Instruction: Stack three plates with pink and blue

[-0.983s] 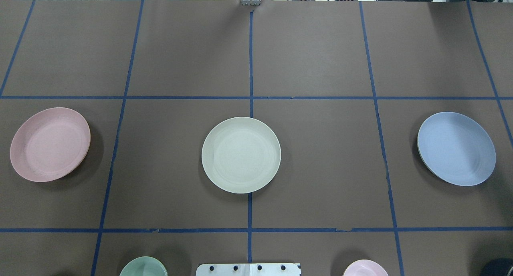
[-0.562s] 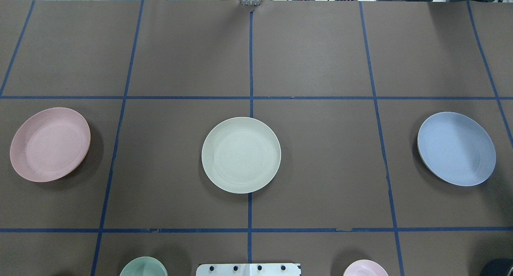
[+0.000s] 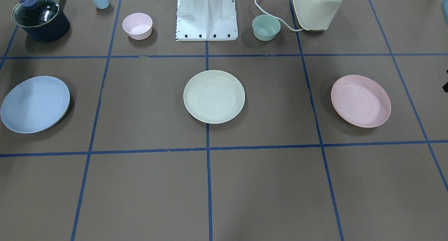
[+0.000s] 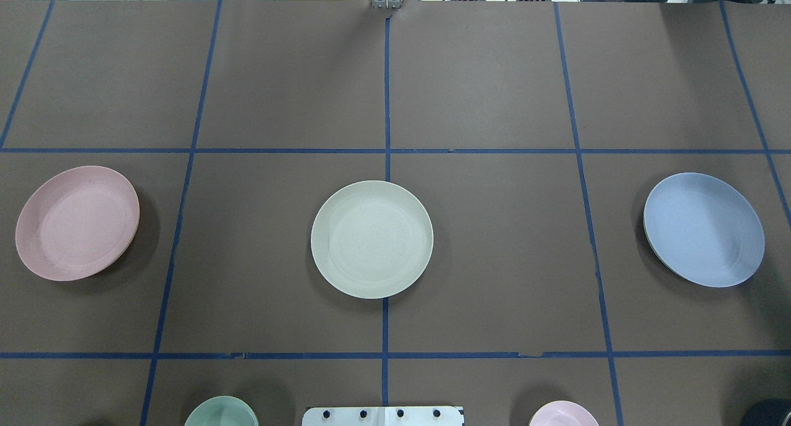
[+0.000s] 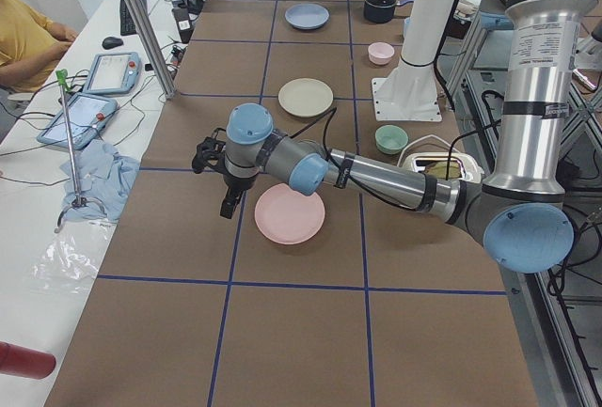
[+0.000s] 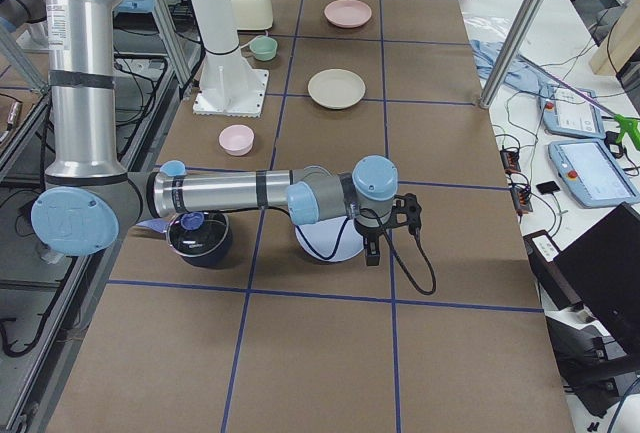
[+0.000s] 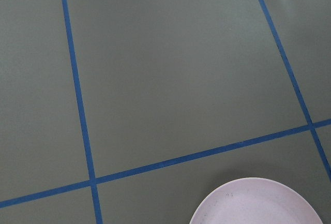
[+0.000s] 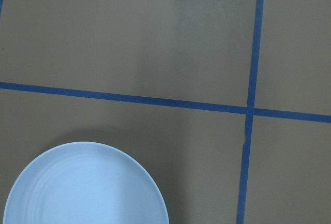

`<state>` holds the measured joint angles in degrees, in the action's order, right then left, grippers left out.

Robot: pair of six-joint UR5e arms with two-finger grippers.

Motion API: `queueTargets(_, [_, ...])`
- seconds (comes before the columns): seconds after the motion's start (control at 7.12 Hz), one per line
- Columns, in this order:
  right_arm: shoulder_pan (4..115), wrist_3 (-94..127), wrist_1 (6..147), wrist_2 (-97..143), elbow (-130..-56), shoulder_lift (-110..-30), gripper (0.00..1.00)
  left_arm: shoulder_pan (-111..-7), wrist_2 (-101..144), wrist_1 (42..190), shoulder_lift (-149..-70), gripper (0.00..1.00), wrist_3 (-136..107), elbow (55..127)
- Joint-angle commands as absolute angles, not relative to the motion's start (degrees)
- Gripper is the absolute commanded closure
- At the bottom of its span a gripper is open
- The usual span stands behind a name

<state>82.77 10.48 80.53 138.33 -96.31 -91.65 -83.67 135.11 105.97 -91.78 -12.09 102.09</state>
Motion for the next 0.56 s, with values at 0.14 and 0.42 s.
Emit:
queueTargets(0.14, [79.64,11.69,80.33,137.9,-96.15,-91.76,0.0,-83.67,135.09,106.0,-91.5,0.01,-11.95,101.95])
queueTargets(0.42, [77.79,13.88,80.24,137.9,-96.41,-91.67,0.0,-83.67,135.09,106.0,-91.41,0.01,-12.13,102.91])
